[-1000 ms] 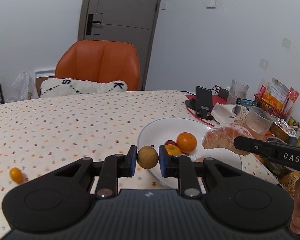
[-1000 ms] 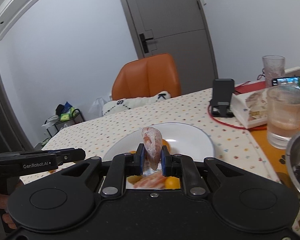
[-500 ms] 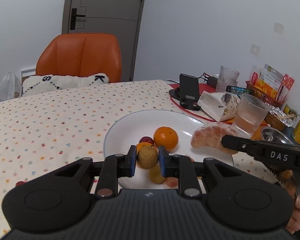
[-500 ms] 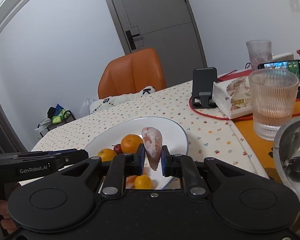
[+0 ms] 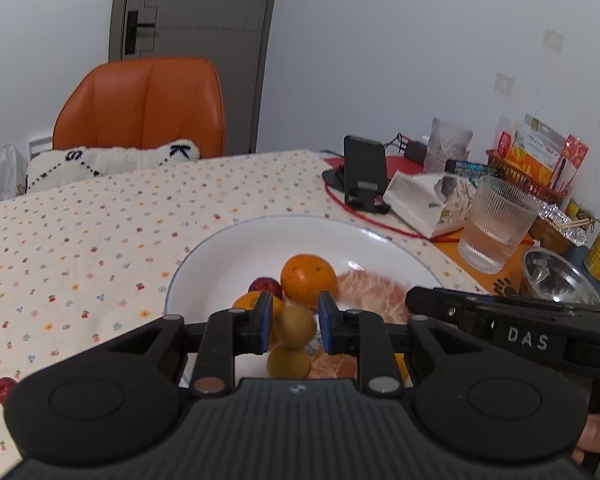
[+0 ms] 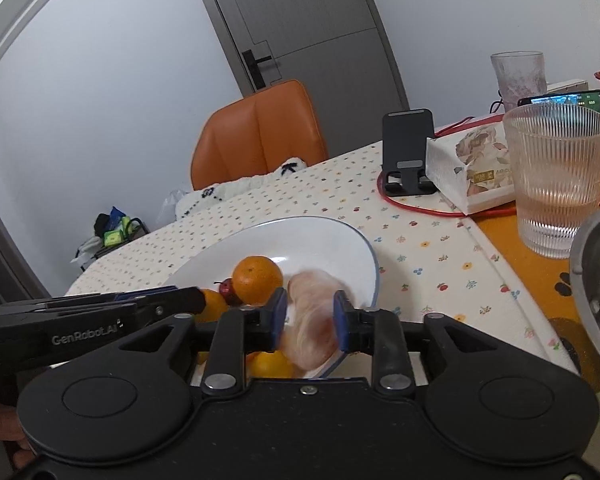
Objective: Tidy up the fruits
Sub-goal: 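Open the left gripper over the plate while the right gripper releases the pomelo segment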
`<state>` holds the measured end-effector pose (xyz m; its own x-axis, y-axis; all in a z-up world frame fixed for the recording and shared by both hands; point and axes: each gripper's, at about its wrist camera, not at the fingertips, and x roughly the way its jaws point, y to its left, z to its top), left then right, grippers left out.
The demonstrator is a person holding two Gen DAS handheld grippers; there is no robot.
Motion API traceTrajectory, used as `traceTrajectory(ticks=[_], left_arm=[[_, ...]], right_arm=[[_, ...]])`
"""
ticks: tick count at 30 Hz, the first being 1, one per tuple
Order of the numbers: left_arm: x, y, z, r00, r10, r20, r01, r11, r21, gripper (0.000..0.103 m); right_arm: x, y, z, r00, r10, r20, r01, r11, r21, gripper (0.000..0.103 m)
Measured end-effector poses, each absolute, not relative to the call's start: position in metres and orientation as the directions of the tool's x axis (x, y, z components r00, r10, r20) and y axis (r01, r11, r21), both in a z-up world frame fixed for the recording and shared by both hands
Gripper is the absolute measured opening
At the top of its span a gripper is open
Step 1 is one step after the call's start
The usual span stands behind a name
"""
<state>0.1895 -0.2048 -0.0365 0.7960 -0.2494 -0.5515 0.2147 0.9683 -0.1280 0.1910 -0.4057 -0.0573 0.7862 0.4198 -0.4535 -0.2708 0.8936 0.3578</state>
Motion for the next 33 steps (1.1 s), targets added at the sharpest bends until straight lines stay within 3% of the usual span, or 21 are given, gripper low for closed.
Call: traceTrajectory(ticks=[3, 9, 17, 20, 28, 33], left_arm=[[0.188, -0.203, -0.036, 0.791, -0.250, -0.558, 0.211, 0.968, -0.134, 0.025], [0.177, -0.193, -0.031, 0.789, -0.241, -0.565, 0.196, 0.971, -0.140, 0.027], [0.158, -0.171, -0.019, 0.811, -0.204, -0.549, 0.153, 0.979, -0.139, 0.042], [0.150, -0.164, -0.015, 0.821, -0.189, -0.539, 0.136, 0.981, -0.137, 0.053], [0.131, -0.137, -0.008, 0.839, -0.136, -0.528, 0.080, 0.989, -0.128, 0.076], [0.120, -0.114, -0.006, 0.840, -0.107, -0.531, 0.042, 0.990, -0.133, 0.080]], right_arm=[[0.185, -0.405, -0.054, 0.793, 0.412, -0.449, -0.271, 0.898, 0.347, 0.042], [0.177, -0.404, -0.050, 0.796, 0.410, -0.446, -0.264, 0.898, 0.353, 0.046], [0.163, -0.391, -0.039, 0.794, 0.426, -0.434, -0.291, 0.893, 0.344, 0.051], [0.158, -0.384, -0.035, 0.790, 0.434, -0.433, -0.306, 0.891, 0.336, 0.052], [0.144, -0.358, -0.023, 0.791, 0.443, -0.421, -0.338, 0.891, 0.303, 0.070], [0.139, -0.340, -0.019, 0.782, 0.462, -0.419, -0.367, 0.884, 0.290, 0.078]])
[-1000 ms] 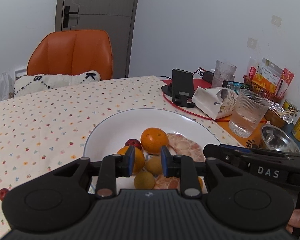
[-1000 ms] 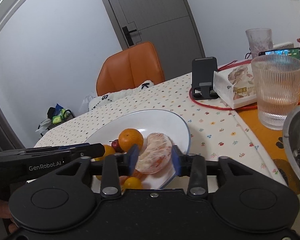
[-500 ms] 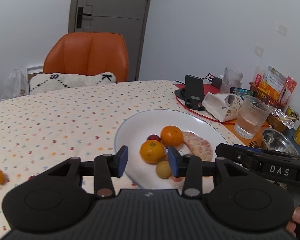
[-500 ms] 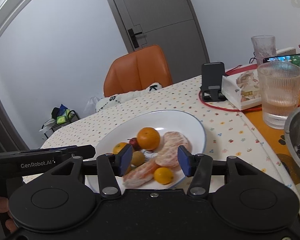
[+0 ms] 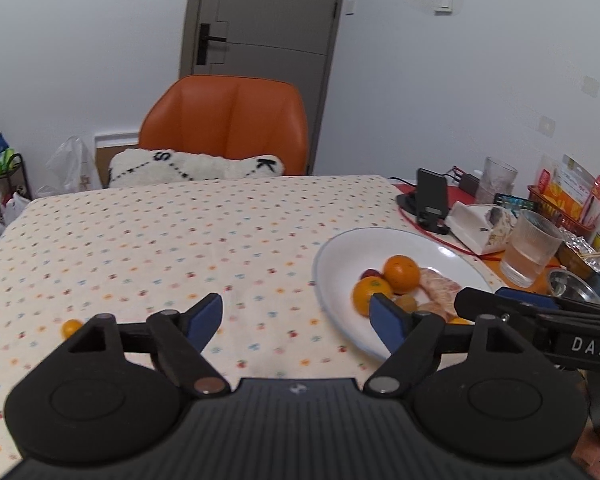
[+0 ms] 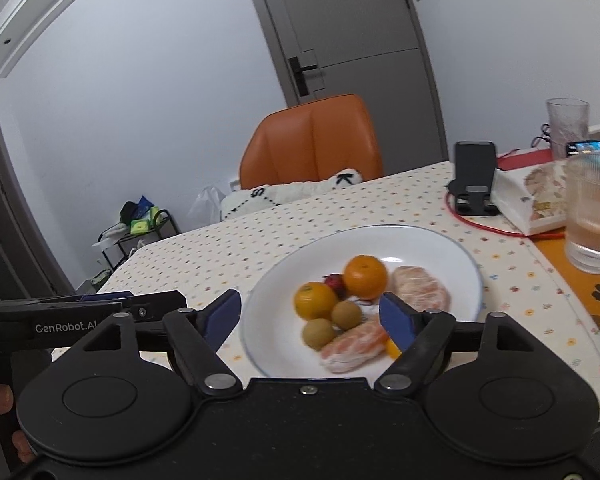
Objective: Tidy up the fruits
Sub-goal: 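Open the left gripper over the plate while the right gripper releases the pomelo segment, then move both open grippers back toward the last mandarin and red plum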
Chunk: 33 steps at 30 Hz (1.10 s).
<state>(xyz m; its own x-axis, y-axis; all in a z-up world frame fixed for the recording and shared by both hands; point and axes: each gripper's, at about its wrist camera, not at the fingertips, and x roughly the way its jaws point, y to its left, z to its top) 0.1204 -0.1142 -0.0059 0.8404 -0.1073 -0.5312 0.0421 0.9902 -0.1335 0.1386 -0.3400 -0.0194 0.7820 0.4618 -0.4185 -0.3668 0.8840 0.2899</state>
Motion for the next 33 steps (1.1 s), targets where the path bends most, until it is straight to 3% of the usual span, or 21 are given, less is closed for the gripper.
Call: traceTrajectory(ticks=[4, 9, 33], left_arm=[[0.112, -0.098, -0.005, 0.846, -0.071, -0.529, 0.004, 0.992, -0.125, 0.081], [0.102, -0.075, -0.004, 0.850, -0.031, -0.525, -0.041, 0.991, -0.125, 0.083], [0.078, 0.019, -0.019, 0.834, 0.075, -0.546, -0.192, 0.968, -0.161, 0.084]], right_arm=[[0.135, -0.325, -0.016, 0.775, 0.482, -0.410, -0.392, 0.874, 0.287, 0.089], [0.132, -0.307, -0.013, 0.760, 0.510, -0.403, -0.425, 0.859, 0.286, 0.094], [0.142, -0.216, -0.025, 0.639, 0.612, -0.466, -0.541, 0.788, 0.295, 0.094]])
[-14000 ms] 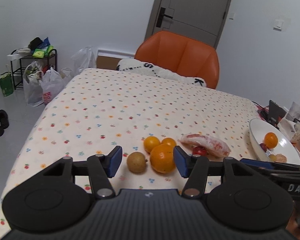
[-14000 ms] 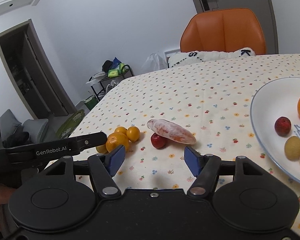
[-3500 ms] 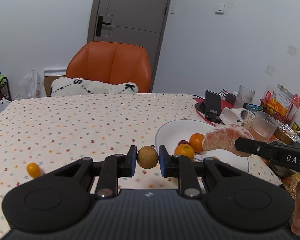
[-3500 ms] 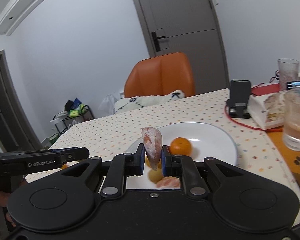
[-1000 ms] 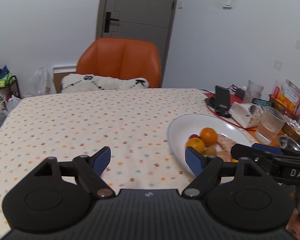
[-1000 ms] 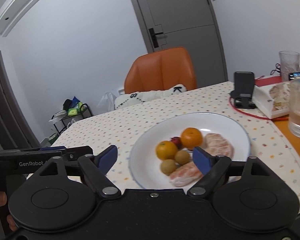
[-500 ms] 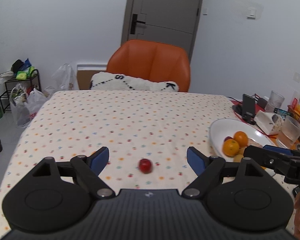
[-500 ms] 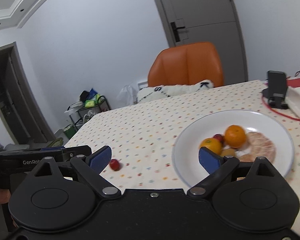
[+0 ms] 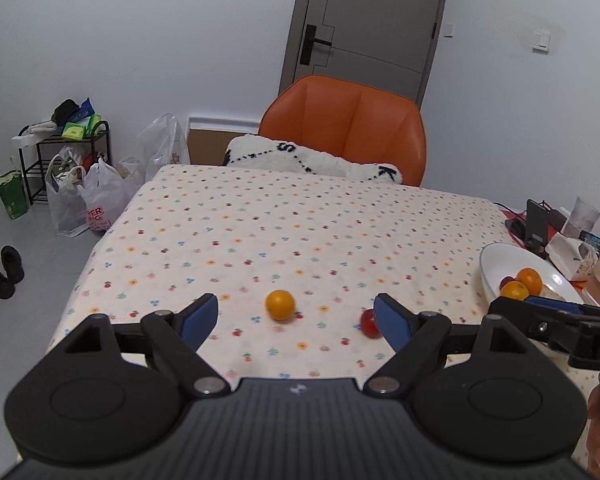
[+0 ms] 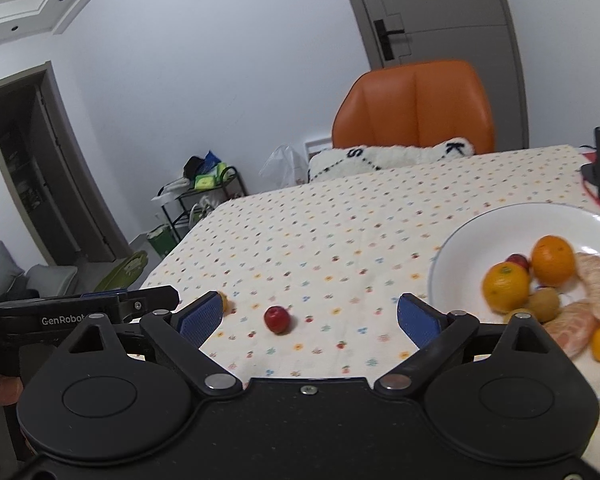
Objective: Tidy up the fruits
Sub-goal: 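Move both open grippers back toward the last mandarin and red plum, then grasp the small mandarin with the left gripper while the right gripper grasps the red plum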
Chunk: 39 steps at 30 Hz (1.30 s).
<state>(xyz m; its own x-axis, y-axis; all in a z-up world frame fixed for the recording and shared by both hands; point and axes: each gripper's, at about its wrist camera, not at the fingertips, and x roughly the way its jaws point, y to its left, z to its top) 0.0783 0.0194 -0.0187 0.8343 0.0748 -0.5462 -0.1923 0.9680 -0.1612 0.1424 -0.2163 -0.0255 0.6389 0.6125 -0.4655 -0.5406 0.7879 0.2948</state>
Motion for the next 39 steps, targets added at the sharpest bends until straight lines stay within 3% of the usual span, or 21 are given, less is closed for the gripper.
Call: traceTrajectory(ticks=[14, 19, 30, 35, 36, 37, 38, 39], left_arm=[[0.091, 0.041, -0.034, 0.823, 0.073, -0.563, -0.207, 0.962, -0.178, 0.080], [0.098, 0.046, -0.039, 0.820, 0.072, -0.568, -0.216, 0.958, -0.190, 0.073], [0.114, 0.052, -0.050, 0.807, 0.055, -0.588, -0.213, 0.956, -0.203, 0.058], [0.123, 0.048, -0.054, 0.802, 0.048, -0.596, -0.208, 0.957, -0.202, 0.053], [0.125, 0.047, -0.055, 0.801, 0.049, -0.596, -0.208, 0.957, -0.202, 0.052], [0.126, 0.047, -0.056, 0.801, 0.044, -0.597, -0.207, 0.956, -0.207, 0.052], [0.128, 0.046, -0.057, 0.799, 0.042, -0.600, -0.208, 0.955, -0.211, 0.051], [0.130, 0.045, -0.059, 0.796, 0.040, -0.604, -0.208, 0.955, -0.211, 0.049]], right_arm=[[0.161, -0.182, -0.039, 0.574, 0.628, -0.525, -0.570, 0.767, 0.294, 0.089], [0.166, -0.174, -0.045, 0.551, 0.635, -0.542, -0.581, 0.758, 0.297, 0.080], [0.183, -0.152, -0.055, 0.509, 0.643, -0.572, -0.602, 0.741, 0.297, 0.073], [0.189, -0.142, -0.065, 0.493, 0.634, -0.595, -0.608, 0.741, 0.286, 0.056], [0.188, -0.141, -0.065, 0.504, 0.630, -0.590, -0.611, 0.744, 0.272, 0.046], [0.187, -0.139, -0.065, 0.507, 0.624, -0.595, -0.613, 0.746, 0.260, 0.029], [0.188, -0.138, -0.064, 0.505, 0.618, -0.602, -0.613, 0.748, 0.254, 0.022], [0.188, -0.139, -0.064, 0.502, 0.620, -0.603, -0.614, 0.746, 0.256, 0.022]])
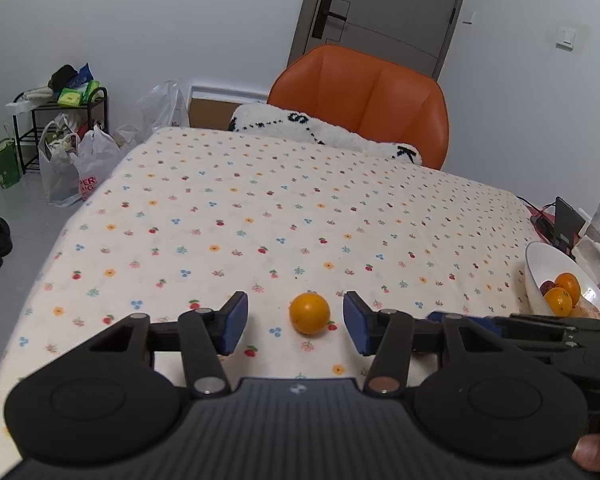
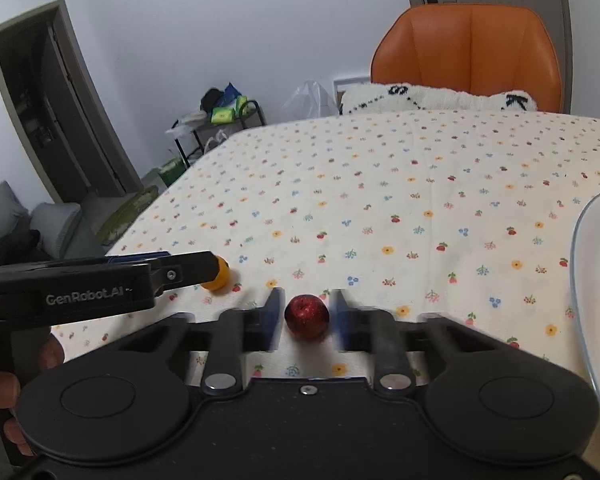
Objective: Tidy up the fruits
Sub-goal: 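Grasp the small mandarin with the left gripper while the right gripper grasps the red plum, then carry the mandarin in the left gripper and plum in the right to the plate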
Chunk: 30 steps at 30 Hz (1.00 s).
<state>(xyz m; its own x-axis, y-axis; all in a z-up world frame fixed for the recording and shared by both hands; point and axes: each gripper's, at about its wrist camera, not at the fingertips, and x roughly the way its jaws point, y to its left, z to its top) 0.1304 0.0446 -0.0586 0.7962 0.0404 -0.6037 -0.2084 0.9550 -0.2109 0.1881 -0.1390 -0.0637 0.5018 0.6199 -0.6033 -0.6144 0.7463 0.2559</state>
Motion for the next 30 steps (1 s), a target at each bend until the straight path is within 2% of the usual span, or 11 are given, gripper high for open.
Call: traceTrajectory(ticks=[5, 8, 12, 30], left_arm=[[0.137, 0.036, -0.064, 0.791, 0.034, -0.611, -0.194, 0.961, -0.197, 0.045], [0.140, 0.030, -0.067, 0.778, 0.047, -0.627, -0.196, 0.965, -0.171, 0.038], [0.142, 0.025, -0.069, 0.780, 0.074, -0.621, -0.208, 0.967, -0.147, 0.022], [0.121, -0.009, -0.034, 0.821, 0.051, -0.569, -0.133, 0.986, -0.104, 0.022]], right_arm=[[0.185, -0.143, -0.059, 0.507, 0.616, -0.602, -0.616, 0.748, 0.246, 0.022], [0.184, -0.148, -0.059, 0.514, 0.614, -0.598, -0.608, 0.753, 0.250, 0.022], [0.183, -0.154, -0.059, 0.521, 0.610, -0.597, -0.600, 0.759, 0.252, 0.022], [0.164, -0.193, -0.039, 0.578, 0.615, -0.536, -0.579, 0.772, 0.261, 0.022]])
